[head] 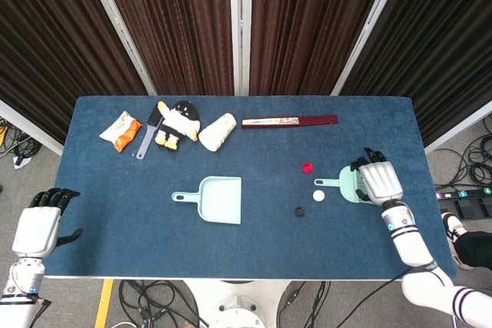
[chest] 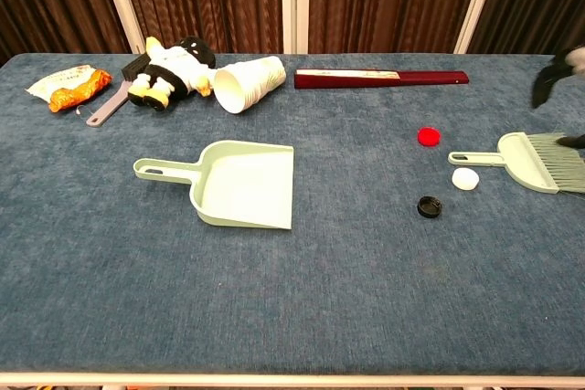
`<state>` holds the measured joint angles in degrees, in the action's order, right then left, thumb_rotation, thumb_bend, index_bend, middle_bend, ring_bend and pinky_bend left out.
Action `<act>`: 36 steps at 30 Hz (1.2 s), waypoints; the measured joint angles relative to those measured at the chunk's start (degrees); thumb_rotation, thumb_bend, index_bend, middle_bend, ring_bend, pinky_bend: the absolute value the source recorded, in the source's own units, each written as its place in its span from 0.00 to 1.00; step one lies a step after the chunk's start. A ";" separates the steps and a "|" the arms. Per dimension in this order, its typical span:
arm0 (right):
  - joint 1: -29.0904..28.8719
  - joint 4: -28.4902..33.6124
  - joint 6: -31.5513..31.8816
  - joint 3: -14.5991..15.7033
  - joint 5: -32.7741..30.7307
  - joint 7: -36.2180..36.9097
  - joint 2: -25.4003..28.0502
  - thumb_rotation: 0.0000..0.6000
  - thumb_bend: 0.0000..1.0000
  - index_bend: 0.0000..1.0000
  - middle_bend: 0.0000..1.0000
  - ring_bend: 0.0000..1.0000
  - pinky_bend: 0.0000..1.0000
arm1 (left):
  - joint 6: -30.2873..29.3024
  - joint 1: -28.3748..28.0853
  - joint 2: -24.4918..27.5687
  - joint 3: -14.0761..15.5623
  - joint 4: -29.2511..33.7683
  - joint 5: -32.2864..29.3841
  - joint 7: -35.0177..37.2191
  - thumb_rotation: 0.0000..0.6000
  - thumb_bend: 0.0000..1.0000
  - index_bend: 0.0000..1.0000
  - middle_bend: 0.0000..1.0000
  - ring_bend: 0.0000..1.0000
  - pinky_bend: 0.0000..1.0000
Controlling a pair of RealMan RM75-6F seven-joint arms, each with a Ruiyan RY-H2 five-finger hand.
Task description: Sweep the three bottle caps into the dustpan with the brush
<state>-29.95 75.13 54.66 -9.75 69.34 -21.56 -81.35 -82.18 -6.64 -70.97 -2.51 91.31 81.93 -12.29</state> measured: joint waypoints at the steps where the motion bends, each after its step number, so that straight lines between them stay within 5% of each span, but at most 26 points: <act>1: -0.87 -1.50 -0.70 0.18 -0.42 -1.45 -1.63 1.00 0.13 0.41 0.36 0.10 0.18 | 0.11 -0.02 -0.04 0.00 -0.14 -0.07 0.12 1.00 0.12 0.28 0.27 0.19 0.22; 19: -7.01 -13.18 -5.23 1.46 -3.99 -8.46 -13.89 1.00 0.20 0.42 0.43 0.13 0.18 | 1.30 0.39 -1.55 0.55 -3.61 -1.06 4.30 1.00 0.12 0.28 0.27 0.19 0.22; 36: -8.36 -14.34 -6.14 1.99 -5.96 -10.33 -14.97 1.00 0.23 0.44 0.45 0.15 0.18 | 0.88 1.43 -2.25 1.09 -5.57 -1.07 6.21 1.00 0.12 0.28 0.27 0.19 0.22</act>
<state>-38.31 60.80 48.53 -7.76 63.38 -31.89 -96.33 -81.30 -5.21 -73.22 -1.42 85.74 80.87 -6.08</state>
